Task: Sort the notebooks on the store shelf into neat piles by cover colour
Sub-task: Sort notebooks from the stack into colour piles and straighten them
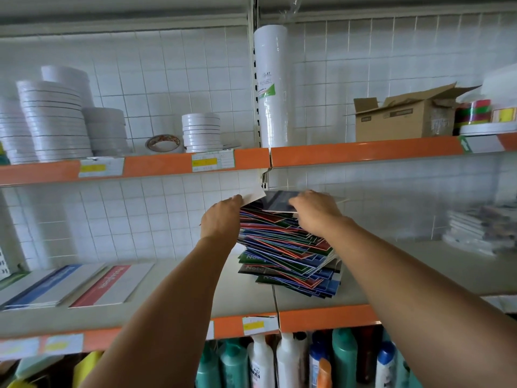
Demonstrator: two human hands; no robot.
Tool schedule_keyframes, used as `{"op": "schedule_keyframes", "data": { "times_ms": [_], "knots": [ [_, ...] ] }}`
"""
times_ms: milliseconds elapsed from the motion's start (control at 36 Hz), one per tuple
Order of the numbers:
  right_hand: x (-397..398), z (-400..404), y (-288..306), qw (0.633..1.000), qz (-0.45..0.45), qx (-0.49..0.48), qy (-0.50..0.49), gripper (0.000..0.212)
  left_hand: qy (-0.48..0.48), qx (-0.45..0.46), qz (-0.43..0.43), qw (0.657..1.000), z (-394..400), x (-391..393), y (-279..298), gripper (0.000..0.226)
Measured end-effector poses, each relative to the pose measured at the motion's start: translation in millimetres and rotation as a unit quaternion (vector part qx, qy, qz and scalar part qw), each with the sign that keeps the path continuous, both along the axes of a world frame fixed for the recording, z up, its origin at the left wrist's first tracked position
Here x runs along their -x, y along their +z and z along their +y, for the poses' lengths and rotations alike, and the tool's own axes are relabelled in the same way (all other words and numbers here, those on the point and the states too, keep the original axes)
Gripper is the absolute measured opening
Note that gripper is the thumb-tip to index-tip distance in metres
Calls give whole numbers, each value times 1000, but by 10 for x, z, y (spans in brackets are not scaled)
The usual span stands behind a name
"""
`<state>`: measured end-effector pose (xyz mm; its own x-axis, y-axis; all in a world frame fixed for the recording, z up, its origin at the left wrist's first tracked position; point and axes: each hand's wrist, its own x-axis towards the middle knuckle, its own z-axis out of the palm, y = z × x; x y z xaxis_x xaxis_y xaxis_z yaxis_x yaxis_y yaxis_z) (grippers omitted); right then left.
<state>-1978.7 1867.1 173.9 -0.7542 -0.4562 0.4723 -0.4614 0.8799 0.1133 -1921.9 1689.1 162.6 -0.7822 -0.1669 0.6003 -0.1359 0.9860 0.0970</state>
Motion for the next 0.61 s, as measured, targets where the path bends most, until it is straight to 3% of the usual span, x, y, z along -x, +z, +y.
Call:
{"op": "schedule_keyframes", "data": {
  "times_ms": [139,306,417,611],
  "knots": [
    [-71,90,5,996,-79,23,15,62,24,2,8,1000,-69,-93,-25,44],
    [-294,133,56,996,-13,68,49,67,43,-9,23,999,-132,-281,-64,52],
    [-443,14,85,994,7,62,89,57,64,-18,29,997,-203,-460,-109,54],
    [-631,-393,79,988,56,9,144,67,102,-24,25,994,-493,-845,-254,49]
  ]
}}
